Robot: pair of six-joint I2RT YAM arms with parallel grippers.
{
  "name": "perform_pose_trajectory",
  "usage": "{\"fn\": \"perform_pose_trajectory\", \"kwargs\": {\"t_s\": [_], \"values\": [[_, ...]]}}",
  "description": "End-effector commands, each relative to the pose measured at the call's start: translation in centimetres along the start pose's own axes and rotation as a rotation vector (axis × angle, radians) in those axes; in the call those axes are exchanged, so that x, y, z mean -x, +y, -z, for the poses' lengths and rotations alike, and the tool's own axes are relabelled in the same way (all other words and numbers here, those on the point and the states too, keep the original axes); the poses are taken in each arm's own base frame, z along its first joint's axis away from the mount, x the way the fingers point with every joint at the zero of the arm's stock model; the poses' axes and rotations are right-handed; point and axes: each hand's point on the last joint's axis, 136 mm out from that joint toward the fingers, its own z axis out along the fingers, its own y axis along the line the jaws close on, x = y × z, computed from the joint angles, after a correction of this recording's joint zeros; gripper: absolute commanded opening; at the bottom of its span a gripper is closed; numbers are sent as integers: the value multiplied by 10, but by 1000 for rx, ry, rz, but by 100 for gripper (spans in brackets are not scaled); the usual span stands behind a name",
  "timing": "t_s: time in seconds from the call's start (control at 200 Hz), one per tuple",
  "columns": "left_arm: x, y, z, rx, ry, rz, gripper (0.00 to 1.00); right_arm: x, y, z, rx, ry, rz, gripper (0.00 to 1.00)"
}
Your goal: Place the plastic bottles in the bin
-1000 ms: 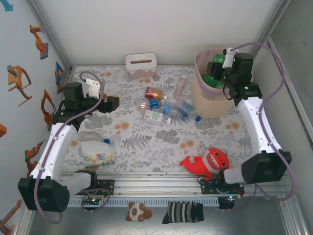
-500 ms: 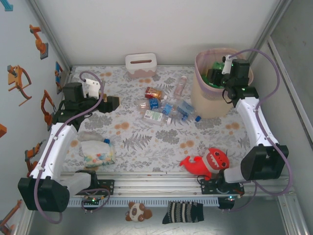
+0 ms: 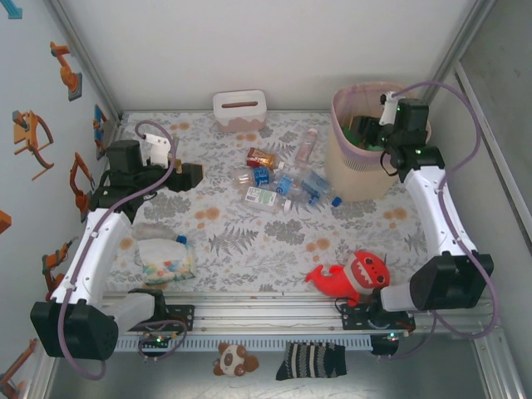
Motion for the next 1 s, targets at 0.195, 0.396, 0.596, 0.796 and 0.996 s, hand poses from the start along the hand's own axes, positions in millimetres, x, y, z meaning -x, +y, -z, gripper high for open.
{"fn": "perform_pose_trajectory", "kwargs": {"t_s": [0.195,0.396,0.596,0.796,0.996], "values": [[-3,-1,0,-7,8,-2,82,27,-1,20,-43,12,6,47],[-4,-1,0,-7,10,-1,82,22,19,25,40,55,-8,42],[-4,-1,-2,-12,13,0,82,15,51,38,129,77,72,42],[-3,-1,-1,-13,11,0,82,-7,88,42,204,146,208,42],[-2,-2,-1,-16,7,-2,82,-43,123,34,262,238,420,43]]}}
